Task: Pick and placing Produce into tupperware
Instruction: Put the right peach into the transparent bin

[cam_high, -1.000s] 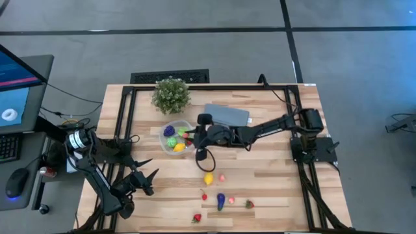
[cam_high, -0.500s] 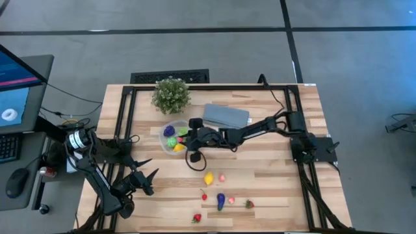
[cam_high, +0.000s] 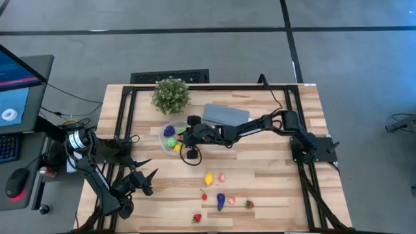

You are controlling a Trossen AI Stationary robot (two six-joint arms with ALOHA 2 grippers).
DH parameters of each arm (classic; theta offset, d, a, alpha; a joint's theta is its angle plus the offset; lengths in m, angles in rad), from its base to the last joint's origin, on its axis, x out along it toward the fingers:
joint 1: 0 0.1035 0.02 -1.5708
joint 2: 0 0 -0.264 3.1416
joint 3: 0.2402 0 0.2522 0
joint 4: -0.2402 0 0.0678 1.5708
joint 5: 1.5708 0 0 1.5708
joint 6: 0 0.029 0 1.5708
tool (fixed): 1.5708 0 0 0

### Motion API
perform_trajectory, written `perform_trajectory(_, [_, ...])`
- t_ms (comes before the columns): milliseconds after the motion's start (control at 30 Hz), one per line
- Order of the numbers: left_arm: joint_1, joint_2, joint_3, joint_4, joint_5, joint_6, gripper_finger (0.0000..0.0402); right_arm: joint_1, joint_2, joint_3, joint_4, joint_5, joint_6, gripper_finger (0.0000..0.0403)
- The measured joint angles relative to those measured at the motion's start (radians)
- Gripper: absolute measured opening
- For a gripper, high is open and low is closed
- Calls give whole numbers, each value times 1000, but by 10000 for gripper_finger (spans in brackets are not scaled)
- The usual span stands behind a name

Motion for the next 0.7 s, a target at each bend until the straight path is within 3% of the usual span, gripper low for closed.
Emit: perform_trajectory(700, [0,0,0,2,-3,-5,231,-9,2,-1,-32,-53,55,211])
